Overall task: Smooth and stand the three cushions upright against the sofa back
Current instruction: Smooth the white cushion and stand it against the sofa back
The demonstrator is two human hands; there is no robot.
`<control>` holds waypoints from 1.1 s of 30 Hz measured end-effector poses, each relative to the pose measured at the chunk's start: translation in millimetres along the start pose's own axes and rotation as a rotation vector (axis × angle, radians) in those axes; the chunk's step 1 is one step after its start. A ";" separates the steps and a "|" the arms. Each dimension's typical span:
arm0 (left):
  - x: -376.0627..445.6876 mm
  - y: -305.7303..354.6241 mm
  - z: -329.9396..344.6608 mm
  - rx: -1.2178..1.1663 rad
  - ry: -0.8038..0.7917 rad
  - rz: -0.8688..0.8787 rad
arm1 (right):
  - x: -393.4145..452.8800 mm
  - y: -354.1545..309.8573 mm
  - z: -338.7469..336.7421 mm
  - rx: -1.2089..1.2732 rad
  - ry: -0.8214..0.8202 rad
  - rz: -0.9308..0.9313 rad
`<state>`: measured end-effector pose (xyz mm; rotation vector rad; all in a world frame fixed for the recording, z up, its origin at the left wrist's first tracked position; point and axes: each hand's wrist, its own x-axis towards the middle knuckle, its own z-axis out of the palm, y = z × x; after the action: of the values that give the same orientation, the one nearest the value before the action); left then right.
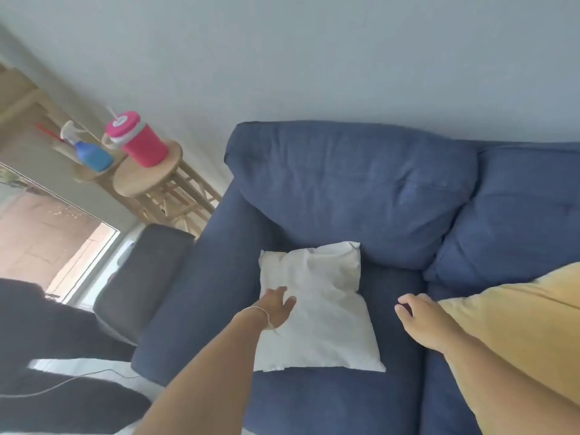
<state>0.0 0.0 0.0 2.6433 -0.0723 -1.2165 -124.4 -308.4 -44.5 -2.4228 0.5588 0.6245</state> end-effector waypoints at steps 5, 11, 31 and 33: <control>94.7 -49.3 7.9 -0.094 0.048 -0.069 | 52.1 -10.5 77.5 0.067 0.013 0.035; 198.1 -114.8 34.4 -0.498 0.191 -0.200 | 111.8 -34.3 163.0 0.428 0.072 0.246; 220.4 9.5 124.8 0.230 0.504 0.586 | 103.7 -34.2 183.9 0.287 0.697 0.190; 230.8 8.6 134.5 0.336 0.324 0.507 | 118.7 -35.2 202.0 0.121 0.391 0.172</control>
<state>49.8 -65.9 -254.2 2.7964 -0.8967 -0.6473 -72.4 -187.1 -241.4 -2.4069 0.9429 0.1727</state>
